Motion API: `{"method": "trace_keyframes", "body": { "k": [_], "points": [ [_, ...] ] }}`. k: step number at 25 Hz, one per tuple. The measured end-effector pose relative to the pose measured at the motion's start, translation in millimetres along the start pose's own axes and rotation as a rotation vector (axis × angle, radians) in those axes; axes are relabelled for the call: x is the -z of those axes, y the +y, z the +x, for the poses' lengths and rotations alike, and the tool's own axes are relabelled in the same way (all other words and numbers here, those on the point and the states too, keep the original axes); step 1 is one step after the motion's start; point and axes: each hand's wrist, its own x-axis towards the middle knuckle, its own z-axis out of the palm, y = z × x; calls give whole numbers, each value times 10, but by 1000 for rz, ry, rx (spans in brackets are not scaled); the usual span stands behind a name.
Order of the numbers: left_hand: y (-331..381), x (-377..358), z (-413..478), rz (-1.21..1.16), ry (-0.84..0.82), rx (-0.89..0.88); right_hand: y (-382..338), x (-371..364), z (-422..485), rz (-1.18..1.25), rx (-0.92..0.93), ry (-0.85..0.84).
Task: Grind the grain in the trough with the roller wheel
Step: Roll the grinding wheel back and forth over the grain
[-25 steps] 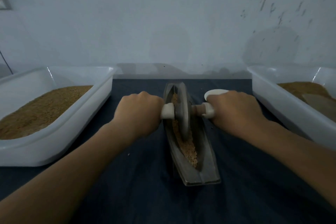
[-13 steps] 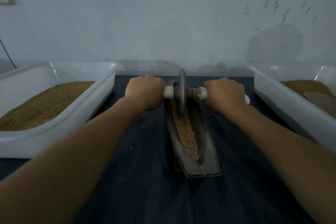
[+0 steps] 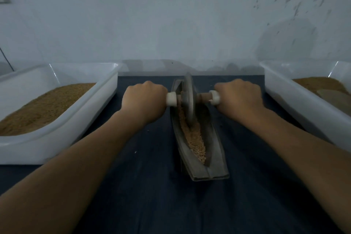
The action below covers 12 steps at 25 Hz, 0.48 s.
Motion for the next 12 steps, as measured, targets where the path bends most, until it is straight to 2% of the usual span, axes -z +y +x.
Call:
{"method": "trace_keyframes", "body": {
  "k": [3,6,9,12],
  "points": [
    [-1,27,188,5,-24,2,-1,-65,177,62,-38,-80],
    [-27,29,-180,9,81,-87,104,-25,-225,-6,60,88],
    [-81,140,-542,11,221,-173,195,151,-569,48,199,274],
    [-37,44,-489,37,148,-91,149,129,-457,-49,156,216]
  ]
}}
